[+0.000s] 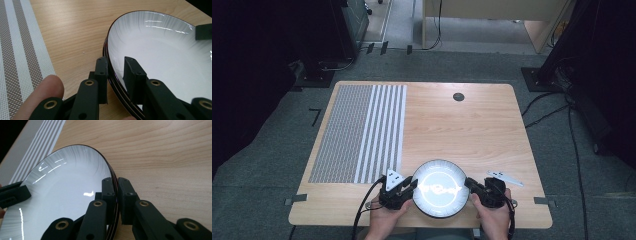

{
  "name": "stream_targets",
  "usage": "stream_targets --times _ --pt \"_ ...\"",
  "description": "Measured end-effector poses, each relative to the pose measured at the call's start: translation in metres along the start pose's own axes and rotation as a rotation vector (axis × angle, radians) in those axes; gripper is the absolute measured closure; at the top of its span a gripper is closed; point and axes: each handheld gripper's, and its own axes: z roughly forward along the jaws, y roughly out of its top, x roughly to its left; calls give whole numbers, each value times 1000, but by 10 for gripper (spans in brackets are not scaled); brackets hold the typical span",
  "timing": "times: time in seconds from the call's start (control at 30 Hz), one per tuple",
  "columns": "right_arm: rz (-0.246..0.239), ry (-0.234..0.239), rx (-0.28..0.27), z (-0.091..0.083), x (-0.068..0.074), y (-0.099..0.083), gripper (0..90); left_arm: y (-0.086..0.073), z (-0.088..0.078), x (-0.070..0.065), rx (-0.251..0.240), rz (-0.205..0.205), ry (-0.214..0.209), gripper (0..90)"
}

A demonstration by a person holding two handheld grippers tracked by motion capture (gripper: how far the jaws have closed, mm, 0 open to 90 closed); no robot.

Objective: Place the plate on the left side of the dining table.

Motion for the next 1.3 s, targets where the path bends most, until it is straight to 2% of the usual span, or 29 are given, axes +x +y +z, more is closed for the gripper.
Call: stream_targets --times 0.07,0.37,0.5,0.67,0.73,0.8,0.83,0.87,0.9,0.93,0.97,1.0,1.2,1.23,1.3 --pt "31 18 9 0 -3 2 851 0 0 0 2 -2 -4 736" --pt "42 23 13 1 -4 3 852 1 0 3 11 -19 -38 692" --pt "70 37 8 0 -5 2 851 1 0 5 18 -23 -60 661" --pt "95 62 8 -1 -9 2 851 -1 -1 3 19 6 -48 664" --pt "102 67 8 -2 -10 2 851 -1 -1 3 21 6 -51 664" --pt "115 76 3 -3 -12 3 862 -1 -2 4 22 9 -55 664" --pt "122 95 -16 -5 -13 3 896 -1 -2 3 21 13 -56 664" --pt "155 111 -10 -8 -15 5 897 -1 -2 3 20 16 -56 663" --pt "97 86 -15 -8 -12 6 898 -1 -3 3 18 21 -55 663" --pt "97 86 -15 -8 -12 6 898 -1 -3 2 18 24 -52 663" --pt "67 72 -8 -8 -10 6 897 -1 -3 2 17 28 -49 662" --pt "61 65 1 -8 -8 7 897 -1 -3 1 17 28 -47 662" --pt "166 150 34 -6 -20 6 890 -2 -4 0 13 21 -30 689" --pt "166 150 34 -6 -20 6 890 -2 -4 0 14 20 -29 689" --pt "202 173 41 -5 -24 7 888 -1 -4 0 17 16 -27 696"
